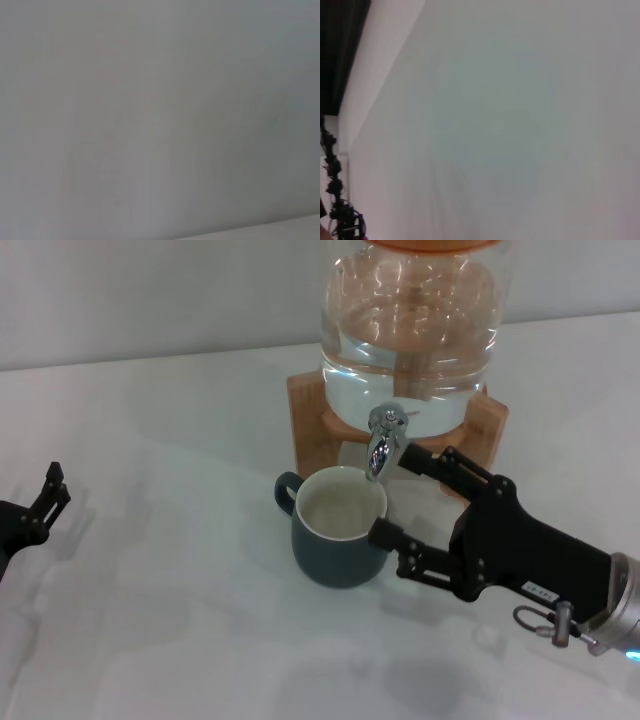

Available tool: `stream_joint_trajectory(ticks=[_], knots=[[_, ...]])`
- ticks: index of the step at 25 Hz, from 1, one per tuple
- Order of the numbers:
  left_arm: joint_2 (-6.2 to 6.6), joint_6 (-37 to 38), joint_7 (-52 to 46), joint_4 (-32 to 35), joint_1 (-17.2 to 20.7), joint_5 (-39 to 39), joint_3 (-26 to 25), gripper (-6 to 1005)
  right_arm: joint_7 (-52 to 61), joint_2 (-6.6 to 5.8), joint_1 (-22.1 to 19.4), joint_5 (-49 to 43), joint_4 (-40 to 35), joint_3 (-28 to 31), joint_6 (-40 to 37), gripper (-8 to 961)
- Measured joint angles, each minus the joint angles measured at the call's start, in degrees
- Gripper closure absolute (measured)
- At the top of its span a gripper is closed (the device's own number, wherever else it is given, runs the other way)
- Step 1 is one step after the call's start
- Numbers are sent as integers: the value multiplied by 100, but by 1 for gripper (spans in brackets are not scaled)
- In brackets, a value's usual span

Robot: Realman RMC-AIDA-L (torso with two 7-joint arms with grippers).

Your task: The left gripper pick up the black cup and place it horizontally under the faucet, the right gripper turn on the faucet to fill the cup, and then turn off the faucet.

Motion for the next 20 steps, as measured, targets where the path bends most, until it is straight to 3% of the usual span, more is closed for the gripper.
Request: stream_joint_trajectory(ticks=[7, 20], knots=[[0, -1, 0, -7, 10, 0, 0, 113, 7, 9, 29, -3, -105, -285, 46, 82], [0, -4, 0, 22, 11, 21, 7, 113, 226, 23, 350, 20, -370, -473, 1056, 83]])
